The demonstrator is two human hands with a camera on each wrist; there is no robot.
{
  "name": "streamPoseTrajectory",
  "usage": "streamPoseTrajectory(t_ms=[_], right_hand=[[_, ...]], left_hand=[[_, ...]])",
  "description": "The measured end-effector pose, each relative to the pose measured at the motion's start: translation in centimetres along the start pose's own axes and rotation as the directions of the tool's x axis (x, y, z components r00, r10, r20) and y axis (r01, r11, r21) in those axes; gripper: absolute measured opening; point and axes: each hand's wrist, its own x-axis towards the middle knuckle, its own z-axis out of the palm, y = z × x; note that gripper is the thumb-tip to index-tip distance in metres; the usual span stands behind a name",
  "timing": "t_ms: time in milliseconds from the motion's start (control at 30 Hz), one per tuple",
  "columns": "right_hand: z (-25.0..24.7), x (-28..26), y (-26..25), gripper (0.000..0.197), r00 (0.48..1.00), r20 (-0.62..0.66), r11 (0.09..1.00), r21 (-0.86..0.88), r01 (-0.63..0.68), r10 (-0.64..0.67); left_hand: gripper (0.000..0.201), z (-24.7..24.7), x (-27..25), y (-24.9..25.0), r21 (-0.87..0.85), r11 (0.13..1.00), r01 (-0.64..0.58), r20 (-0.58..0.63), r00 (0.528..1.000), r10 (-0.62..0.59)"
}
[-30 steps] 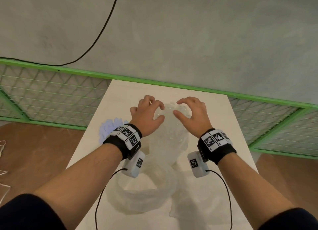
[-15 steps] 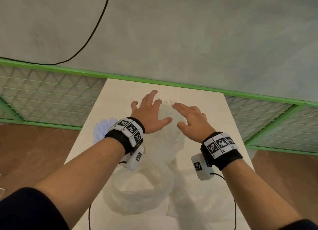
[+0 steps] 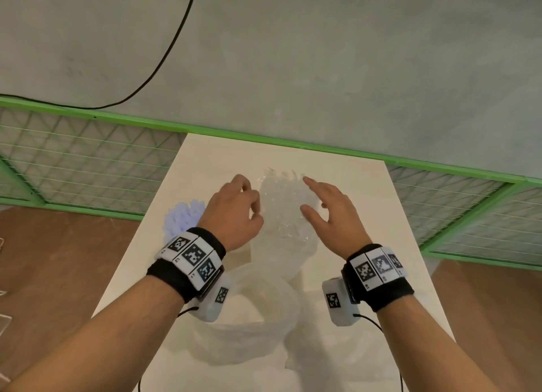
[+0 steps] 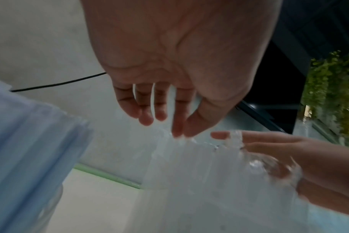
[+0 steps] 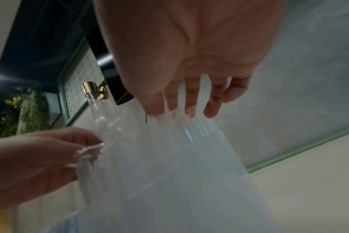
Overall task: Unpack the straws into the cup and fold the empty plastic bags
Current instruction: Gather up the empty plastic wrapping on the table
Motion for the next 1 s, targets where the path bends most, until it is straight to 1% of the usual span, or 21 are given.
streamPoseTrajectory(t_ms=[67, 100, 133, 200, 233, 267, 333, 433, 467, 500, 567, 600, 667, 700, 733, 800, 867, 900, 933, 967, 1000], right_hand=[[-0.1, -0.6, -0.1, 0.055, 0.997, -0.068, 0.997, 0.061, -0.043, 0.047], [-0.2, -0.9, -0.3, 0.056, 0.991, -0.1, 0.993, 0.09, -0.08, 0.089], [-0.2, -1.2, -0.7, 0.06, 0.984, -0.108, 0.986, 0.109, -0.128, 0.139], [0.2, -1.6, -1.7, 0.073, 0.966, -0.044, 0.958, 0.146, -0.246, 0.255], [0.6, -1.6, -2.2, 0.078, 0.952, 0.002, 0.938, 0.171, -0.301, 0.306], [1.2, -1.5, -2.7, 0.08, 0.936, 0.04, 0.916, 0.195, -0.349, 0.349], [2.5, -0.9, -3.4, 0.077, 0.915, 0.075, 0.889, 0.218, -0.403, 0.396], [3.8, -0.4, -3.7, 0.069, 0.925, 0.051, 0.9, 0.218, -0.379, 0.377], [4.0, -0.4, -3.6, 0.066, 0.93, 0.056, 0.895, 0.258, -0.365, 0.363], [4.1, -0.4, -3.3, 0.063, 0.934, 0.062, 0.872, 0.342, -0.351, 0.352], [4.2, -0.5, -2.7, 0.059, 0.942, 0.032, 0.772, 0.564, -0.293, 0.334], [4.0, -0.6, -2.6, 0.056, 0.944, 0.006, 0.727, 0.637, -0.257, 0.328], [3.6, -0.6, -2.4, 0.052, 0.953, -0.02, 0.7, 0.683, -0.208, 0.303], [3.3, -0.5, -2.4, 0.051, 0.958, -0.029, 0.725, 0.661, -0.196, 0.286], [3.2, -0.4, -2.3, 0.05, 0.963, -0.04, 0.771, 0.609, -0.187, 0.266], [2.9, 0.1, -2.0, 0.048, 0.969, -0.062, 0.86, 0.477, -0.181, 0.238], [2.2, 0.6, -1.8, 0.049, 0.964, -0.076, 0.898, 0.387, -0.208, 0.256], [1.8, 0.9, -1.8, 0.052, 0.964, -0.092, 0.915, 0.35, -0.202, 0.248], [1.3, 1.2, -1.9, 0.055, 0.971, -0.106, 0.937, 0.303, -0.174, 0.214], [1.1, 1.4, -1.9, 0.059, 0.98, -0.1, 0.961, 0.238, -0.142, 0.17], [0.9, 1.7, -2.0, 0.062, 0.989, -0.065, 0.98, 0.156, -0.12, 0.131]], left_hand=[[0.011, -0.2, 0.1, -0.1, -0.072, 0.995, 0.075, -0.035, 0.996, -0.077], [0.012, -0.2, 0.2, 0.0, -0.094, 0.989, 0.112, -0.027, 0.993, -0.115], [0.019, 0.0, 0.3, 0.0, -0.114, 0.982, 0.151, 0.005, 0.989, -0.151], [0.044, 0.7, 0.6, 0.3, -0.179, 0.955, 0.237, 0.127, 0.968, -0.216], [0.055, 1.1, 0.8, 0.7, -0.211, 0.943, 0.259, 0.19, 0.957, -0.22], [0.062, 1.5, 0.9, 1.2, -0.227, 0.937, 0.265, 0.248, 0.946, -0.207], [0.064, 2.4, 1.1, 2.2, -0.241, 0.935, 0.262, 0.338, 0.925, -0.172], [0.063, 3.1, 1.1, 3.0, -0.28, 0.93, 0.24, 0.38, 0.917, -0.122], [0.065, 3.3, 1.1, 2.9, -0.299, 0.924, 0.238, 0.385, 0.916, -0.111], [0.066, 3.3, 1.1, 2.7, -0.331, 0.912, 0.242, 0.395, 0.913, -0.099], [0.07, 3.2, 1.1, 2.4, -0.404, 0.882, 0.242, 0.408, 0.911, -0.063], [0.071, 3.1, 1.2, 2.3, -0.436, 0.87, 0.231, 0.407, 0.913, -0.038], [0.069, 2.9, 1.5, 2.0, -0.476, 0.858, 0.195, 0.379, 0.926, -0.001], [0.063, 2.9, 1.7, 1.9, -0.492, 0.852, 0.181, 0.346, 0.938, 0.0], [0.055, 2.9, 1.8, 1.9, -0.506, 0.844, 0.178, 0.297, 0.955, -0.023], [0.037, 2.8, 1.9, 1.9, -0.506, 0.844, 0.175, 0.129, 0.983, -0.127], [0.027, 2.4, 2.1, 1.8, -0.408, 0.899, 0.156, -0.074, 0.976, -0.203], [0.028, 2.2, 2.4, 1.7, -0.327, 0.933, 0.15, -0.135, 0.97, -0.203], [0.033, 2.0, 2.8, 1.4, -0.244, 0.959, 0.147, -0.143, 0.972, -0.186], [0.04, 2.0, 3.3, 1.1, -0.162, 0.976, 0.148, -0.091, 0.982, -0.164], [0.048, 2.2, 3.8, 0.8, -0.085, 0.986, 0.143, 0.007, 0.99, -0.143]])
